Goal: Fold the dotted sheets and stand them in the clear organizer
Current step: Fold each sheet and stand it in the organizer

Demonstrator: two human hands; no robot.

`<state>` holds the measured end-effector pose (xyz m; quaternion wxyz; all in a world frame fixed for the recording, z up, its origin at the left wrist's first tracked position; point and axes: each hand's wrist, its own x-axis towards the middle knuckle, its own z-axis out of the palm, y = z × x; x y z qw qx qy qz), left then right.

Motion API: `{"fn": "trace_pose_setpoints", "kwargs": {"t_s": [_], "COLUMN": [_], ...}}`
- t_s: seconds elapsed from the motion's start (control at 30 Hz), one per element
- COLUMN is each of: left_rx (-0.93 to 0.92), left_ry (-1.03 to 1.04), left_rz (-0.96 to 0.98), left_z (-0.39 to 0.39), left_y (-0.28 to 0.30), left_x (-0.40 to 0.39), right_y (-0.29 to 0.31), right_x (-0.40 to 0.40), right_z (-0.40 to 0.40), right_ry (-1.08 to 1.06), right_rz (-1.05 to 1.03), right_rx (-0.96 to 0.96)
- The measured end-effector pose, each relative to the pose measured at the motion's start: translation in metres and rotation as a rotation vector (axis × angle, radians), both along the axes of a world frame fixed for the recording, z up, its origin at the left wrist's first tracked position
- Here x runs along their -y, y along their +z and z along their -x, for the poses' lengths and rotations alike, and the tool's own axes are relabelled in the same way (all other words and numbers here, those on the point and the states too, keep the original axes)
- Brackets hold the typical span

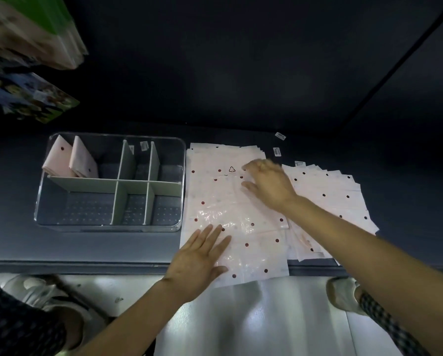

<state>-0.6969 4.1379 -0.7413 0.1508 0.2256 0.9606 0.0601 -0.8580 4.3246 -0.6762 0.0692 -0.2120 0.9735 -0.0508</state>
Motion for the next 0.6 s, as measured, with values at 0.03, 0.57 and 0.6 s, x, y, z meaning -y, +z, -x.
{"fn": "trace_pose_setpoints", "kwargs": {"t_s": [0.03,0.57,0.6], "left_rx": [0.000,0.003,0.008], "left_ry": [-0.001,0.046,0.052], "left_rz": [0.008,0.025,0.011], "left_z": [0.000,-0.008,-0.008], "left_y": [-0.001,0.008,0.009], "left_x": [0.000,0.049,0.049], "right_y": [-0.003,-0.035,-0.030], "right_x": [-0.002,-0.109,-0.104], "right_z": [-0.018,-0.107,-0.106], "right_ry": [0.085,0.249,0.253], "right_rz": [0.077,-0.164,-0.135], "right_rx": [-0.051,0.040,0.000]}}
